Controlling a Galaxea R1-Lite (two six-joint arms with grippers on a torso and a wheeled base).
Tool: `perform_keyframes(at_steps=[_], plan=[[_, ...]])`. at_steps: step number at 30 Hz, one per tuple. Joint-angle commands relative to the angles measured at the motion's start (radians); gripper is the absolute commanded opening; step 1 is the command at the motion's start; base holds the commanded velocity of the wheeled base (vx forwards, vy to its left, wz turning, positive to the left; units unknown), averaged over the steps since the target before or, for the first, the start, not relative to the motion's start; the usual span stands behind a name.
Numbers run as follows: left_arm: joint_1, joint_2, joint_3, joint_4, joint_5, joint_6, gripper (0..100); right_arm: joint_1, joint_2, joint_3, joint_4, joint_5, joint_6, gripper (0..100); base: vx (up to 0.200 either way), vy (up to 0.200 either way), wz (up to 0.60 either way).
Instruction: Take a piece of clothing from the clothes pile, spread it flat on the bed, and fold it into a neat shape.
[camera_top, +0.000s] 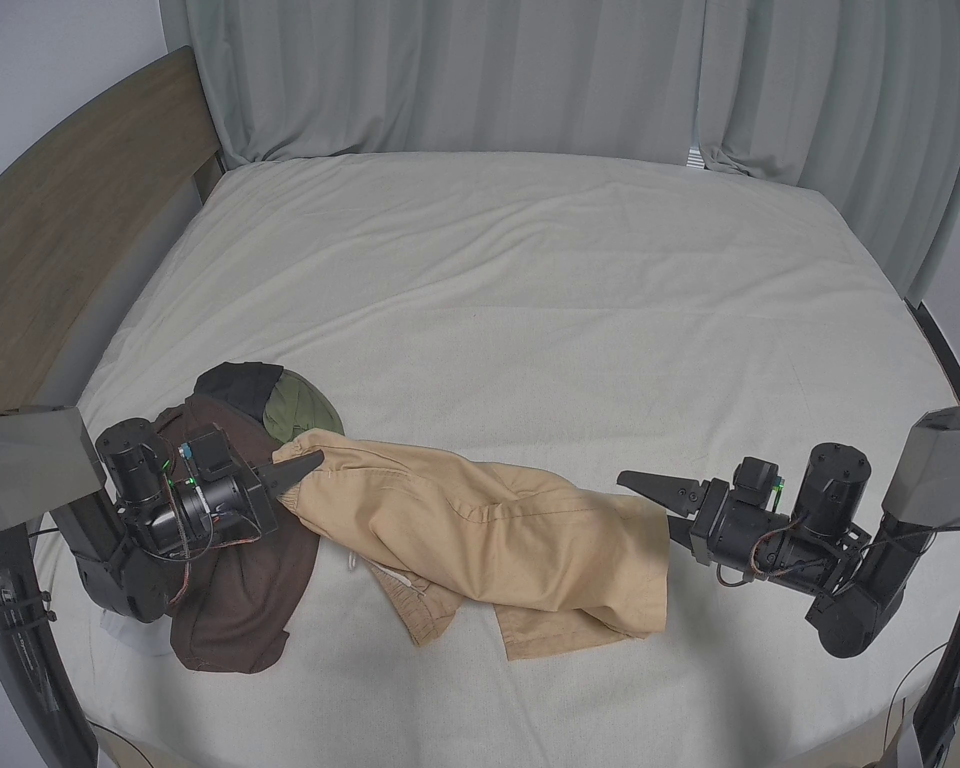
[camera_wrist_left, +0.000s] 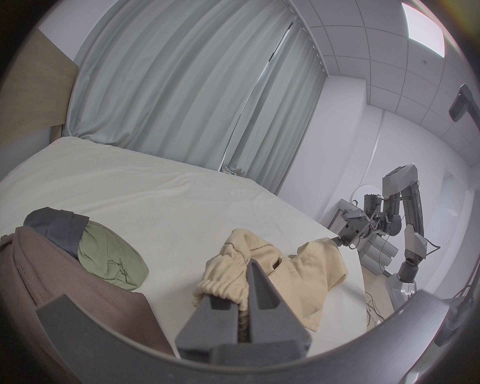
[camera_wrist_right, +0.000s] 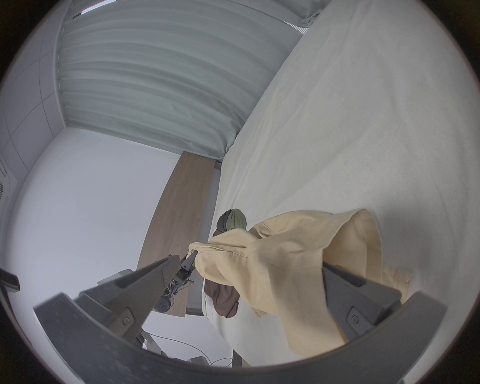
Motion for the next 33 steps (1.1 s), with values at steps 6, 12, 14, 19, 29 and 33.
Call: perform_keyframes(at_steps=[6, 12, 14, 19, 29, 33], plan=[[-0.003, -0.001, 0.002, -0.001, 0.0, 0.0, 0, 0.009, 0.083, -0.028, -0.002, 0.0, -0.004, 100, 0.0, 0.0, 0.0], [-0.002, -0.003, 0.0, -0.001, 0.0, 0.0, 0, 0.008, 0.097, -0.044, -0.004, 0.0, -0.004, 100, 0.0, 0.0, 0.0], [-0.002, -0.003, 0.0, -0.001, 0.0, 0.0, 0, 0.006, 0.095, -0.047, -0.004, -0.001, -0.004, 0, 0.0, 0.0, 0.0], [0.001, -0.001, 0.0, -0.001, 0.0, 0.0, 0, -0.002, 0.094, -0.049, -0.004, -0.003, -0.004, 0, 0.0, 0.0, 0.0], [0.0, -0.007, -0.009, -0.002, 0.0, -0.022, 0, -0.012, 0.048, -0.038, -0.002, -0.005, -0.005, 0, 0.0, 0.0, 0.0], [-0.003, -0.016, -0.024, -0.002, 0.0, -0.037, 0, -0.014, 0.009, -0.031, -0.001, -0.005, -0.005, 0, 0.0, 0.0, 0.0]])
